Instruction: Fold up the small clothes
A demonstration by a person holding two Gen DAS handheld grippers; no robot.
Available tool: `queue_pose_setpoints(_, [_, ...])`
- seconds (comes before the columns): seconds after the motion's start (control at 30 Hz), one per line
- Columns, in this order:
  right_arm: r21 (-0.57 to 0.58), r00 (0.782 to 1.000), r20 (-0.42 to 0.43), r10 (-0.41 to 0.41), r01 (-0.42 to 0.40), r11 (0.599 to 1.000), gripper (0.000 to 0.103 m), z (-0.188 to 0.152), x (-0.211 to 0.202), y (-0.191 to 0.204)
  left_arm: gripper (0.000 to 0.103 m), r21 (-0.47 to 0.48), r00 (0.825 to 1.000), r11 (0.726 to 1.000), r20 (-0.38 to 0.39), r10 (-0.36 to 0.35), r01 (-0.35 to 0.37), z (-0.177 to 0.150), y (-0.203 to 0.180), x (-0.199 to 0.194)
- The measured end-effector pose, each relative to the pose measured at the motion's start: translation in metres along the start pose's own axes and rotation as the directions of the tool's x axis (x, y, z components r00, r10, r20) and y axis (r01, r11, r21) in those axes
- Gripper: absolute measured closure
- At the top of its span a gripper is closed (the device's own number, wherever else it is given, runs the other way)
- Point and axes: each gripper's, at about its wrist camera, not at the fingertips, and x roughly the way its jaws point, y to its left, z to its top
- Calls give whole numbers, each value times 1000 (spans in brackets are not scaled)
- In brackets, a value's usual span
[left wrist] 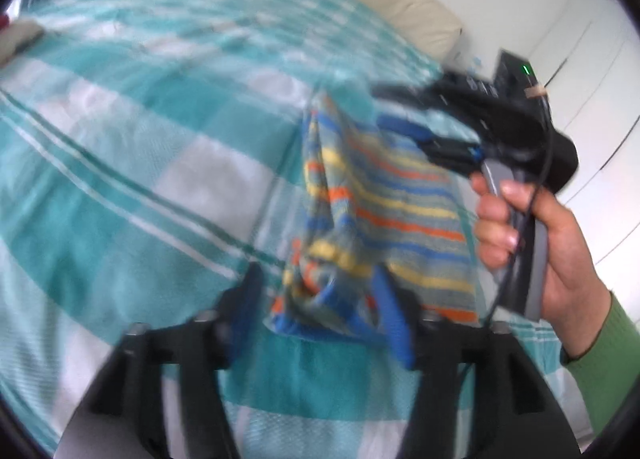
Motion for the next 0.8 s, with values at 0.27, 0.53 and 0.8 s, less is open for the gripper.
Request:
queue_pose_setpoints(0.27, [-341,989,-48,-142,118,933,63,-83,-92,32,66,102,997,992,-22,77,-74,15,-13,31])
queue_pose_setpoints(0.53, [-371,944,-79,-321,271,888,67,-184,-62,13,82,96,988,989,-93,122,-113,3,8,58])
queue_pose_setpoints(0.8, [-377,818,99,-567,558,739,21,-219,-116,55,22,121,975,968,31,219,-221,11,0,-3])
